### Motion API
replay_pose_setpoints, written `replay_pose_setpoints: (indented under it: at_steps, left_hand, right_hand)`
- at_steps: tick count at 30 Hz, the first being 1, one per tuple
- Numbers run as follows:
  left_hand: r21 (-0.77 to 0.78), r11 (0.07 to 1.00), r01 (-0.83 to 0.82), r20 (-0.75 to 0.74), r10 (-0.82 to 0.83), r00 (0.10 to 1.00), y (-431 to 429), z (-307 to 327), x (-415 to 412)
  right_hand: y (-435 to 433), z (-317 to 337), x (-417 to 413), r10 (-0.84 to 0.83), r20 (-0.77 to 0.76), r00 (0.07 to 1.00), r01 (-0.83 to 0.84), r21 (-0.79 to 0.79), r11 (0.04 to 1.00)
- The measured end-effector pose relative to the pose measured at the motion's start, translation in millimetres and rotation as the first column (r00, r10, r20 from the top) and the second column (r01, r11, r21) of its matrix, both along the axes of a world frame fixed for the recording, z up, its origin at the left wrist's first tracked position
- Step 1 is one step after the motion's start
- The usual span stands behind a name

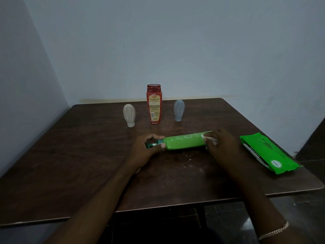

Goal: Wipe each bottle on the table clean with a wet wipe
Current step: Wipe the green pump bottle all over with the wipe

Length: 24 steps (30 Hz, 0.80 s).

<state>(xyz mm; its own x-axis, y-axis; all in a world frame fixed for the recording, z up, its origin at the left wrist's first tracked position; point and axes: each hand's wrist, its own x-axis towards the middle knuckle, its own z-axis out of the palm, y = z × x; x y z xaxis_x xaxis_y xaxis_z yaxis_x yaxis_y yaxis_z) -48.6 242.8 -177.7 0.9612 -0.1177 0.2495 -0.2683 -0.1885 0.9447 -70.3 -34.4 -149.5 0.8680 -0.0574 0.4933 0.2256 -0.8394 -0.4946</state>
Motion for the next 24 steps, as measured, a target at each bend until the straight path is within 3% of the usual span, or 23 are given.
replay_pose_setpoints:
  at_steps: [6, 10, 14, 17, 24]
  left_hand:
    - [-0.008, 1.000, 0.004, -0.009, -0.004, 1.000, -0.2, 2.2, -2.6]
    - [-0.043, 0.999, 0.006, -0.009, -0.006, 1.000, 0.4, 3.0, -3.3]
    - [-0.027, 1.000, 0.010, 0.014, -0.010, 1.000, -1.2, 3.0, -4.1]
    - [-0.008, 1.000, 0.008, 0.014, -0.008, 1.000, -0.6, 2.8, -4.6]
    - [0.005, 1.000, -0.004, -0.001, 0.004, 1.000, -1.1, 4.4, -6.2]
  right_hand:
    - [46.6, 7.1, -6.4, 0.072, -0.002, 0.997, -0.072, 0.011, 0.997]
    - [63.7, 2.3, -18.6, 0.246, -0.032, 0.969, -0.246, -0.003, 0.969]
    - [50.7, 1.6, -16.4, 0.163, 0.009, 0.987, -0.163, 0.087, 0.983]
    - [65.1, 5.5, -10.5, 0.145, 0.009, 0.989, -0.145, 0.036, 0.989]
    - [86.8, -6.9, -26.6, 0.325, 0.009, 0.946, -0.324, -0.038, 0.945]
